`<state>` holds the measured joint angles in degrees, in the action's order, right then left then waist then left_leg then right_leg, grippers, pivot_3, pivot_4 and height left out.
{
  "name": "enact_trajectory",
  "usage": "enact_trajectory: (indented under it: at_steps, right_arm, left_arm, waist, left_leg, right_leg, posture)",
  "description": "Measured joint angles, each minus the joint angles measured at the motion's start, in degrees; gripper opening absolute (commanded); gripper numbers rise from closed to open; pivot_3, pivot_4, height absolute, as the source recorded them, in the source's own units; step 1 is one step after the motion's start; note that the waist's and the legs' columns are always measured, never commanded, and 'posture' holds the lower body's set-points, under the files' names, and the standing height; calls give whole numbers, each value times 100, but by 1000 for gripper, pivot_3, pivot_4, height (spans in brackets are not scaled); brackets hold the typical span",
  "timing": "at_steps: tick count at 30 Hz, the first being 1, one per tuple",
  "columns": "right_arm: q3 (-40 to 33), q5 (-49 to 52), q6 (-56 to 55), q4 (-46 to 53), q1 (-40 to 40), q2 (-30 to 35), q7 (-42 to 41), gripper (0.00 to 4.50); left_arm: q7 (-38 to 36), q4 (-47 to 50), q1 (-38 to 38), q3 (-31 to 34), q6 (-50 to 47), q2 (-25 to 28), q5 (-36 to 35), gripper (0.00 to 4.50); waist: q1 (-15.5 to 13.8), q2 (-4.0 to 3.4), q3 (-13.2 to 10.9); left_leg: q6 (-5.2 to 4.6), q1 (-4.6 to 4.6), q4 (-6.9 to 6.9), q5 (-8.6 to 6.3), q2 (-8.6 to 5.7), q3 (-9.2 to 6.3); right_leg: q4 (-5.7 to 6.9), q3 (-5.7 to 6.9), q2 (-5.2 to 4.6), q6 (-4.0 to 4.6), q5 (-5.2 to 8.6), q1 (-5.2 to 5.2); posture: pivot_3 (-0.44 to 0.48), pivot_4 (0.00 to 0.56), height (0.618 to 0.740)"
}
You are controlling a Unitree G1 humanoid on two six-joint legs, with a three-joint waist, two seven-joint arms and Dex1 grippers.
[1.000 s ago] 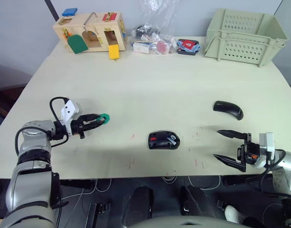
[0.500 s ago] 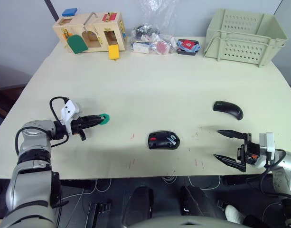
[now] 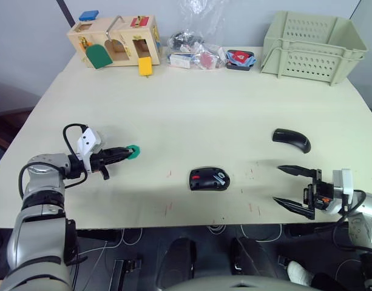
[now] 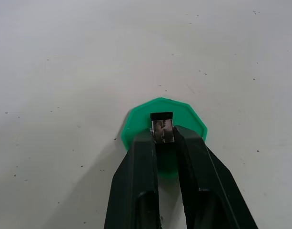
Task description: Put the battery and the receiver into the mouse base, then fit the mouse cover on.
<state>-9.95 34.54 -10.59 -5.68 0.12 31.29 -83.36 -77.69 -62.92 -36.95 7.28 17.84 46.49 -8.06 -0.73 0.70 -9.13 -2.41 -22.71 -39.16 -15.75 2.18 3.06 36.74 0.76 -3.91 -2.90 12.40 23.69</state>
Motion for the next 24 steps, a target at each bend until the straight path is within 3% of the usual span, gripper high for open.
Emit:
enact_trajectory:
  at_steps: [12,18,24]
  right_arm:
    - [1,142,38,143,-151,-116,78,4500]
    - [13,170,188,350,-152,-116,196,4500]
    - [78,69,702,712,-195,-83,820,4500]
  left_arm:
    - [-490,432,-6,6,-202,194,-86,41]
    - [-732,1422,-21,-72,-537,181,-190,41]
    - [-829,2731,10,-344,-1105,0,-339,41]
  waist:
    - [-6,1,-1]
    - [-5,2,-1]
    - [-1,1,-1]
  left_leg:
    - [0,-2,-2,0,0,-1]
    - [0,-3,-2,0,0,-2]
    - [1,-4,-3,0,0,-2]
  right_leg:
    - [0,1,0,0,0,0]
    - [0,1,0,0,0,0]
    - [1,0,1,0,0,1]
  posture:
    - [0,150,740]
    - [0,150,740]
    - [0,150,740]
